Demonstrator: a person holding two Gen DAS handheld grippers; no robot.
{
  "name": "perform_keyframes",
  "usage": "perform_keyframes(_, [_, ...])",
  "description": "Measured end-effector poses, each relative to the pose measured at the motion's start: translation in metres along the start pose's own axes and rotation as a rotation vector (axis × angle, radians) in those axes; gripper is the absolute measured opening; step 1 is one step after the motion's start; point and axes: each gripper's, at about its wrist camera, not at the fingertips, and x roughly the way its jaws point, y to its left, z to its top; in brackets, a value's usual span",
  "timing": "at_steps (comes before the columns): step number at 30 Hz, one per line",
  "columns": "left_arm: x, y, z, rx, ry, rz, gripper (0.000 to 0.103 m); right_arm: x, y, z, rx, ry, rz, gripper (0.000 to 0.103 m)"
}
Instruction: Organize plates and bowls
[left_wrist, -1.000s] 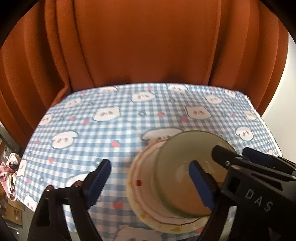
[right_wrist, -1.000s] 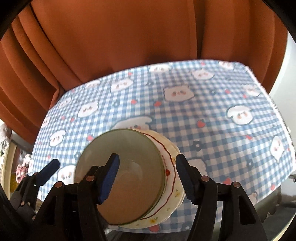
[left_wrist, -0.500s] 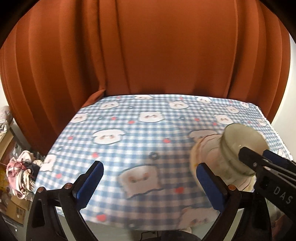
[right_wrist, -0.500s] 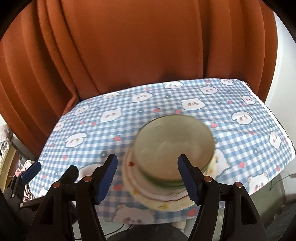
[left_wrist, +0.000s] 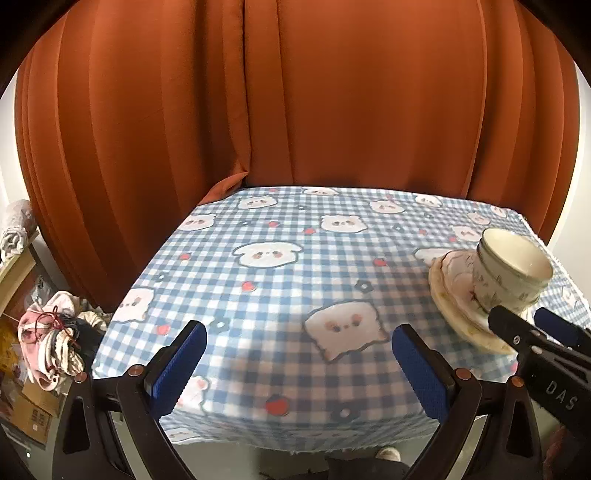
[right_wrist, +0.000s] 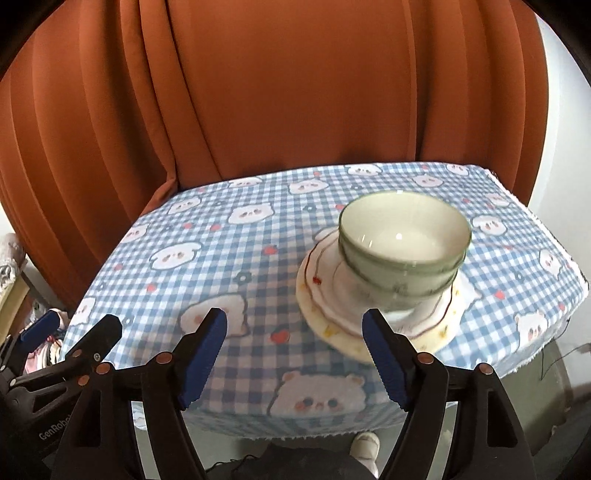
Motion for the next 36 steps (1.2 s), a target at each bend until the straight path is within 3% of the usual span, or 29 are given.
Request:
perform_keyframes(13, [-0.005, 0.014, -0.007, 0.012, -0.005, -0.006, 0.103, -0.007, 0.024, -0.012, -0.021, -0.011, -0.002, 0.08])
perform_keyframes(36, [0.0, 0.006, 0.003, 0.005, -0.026, -0.04, 0.103, -0.006, 0.015, -0.001, -0.024, -0.018, -0.04, 0.083])
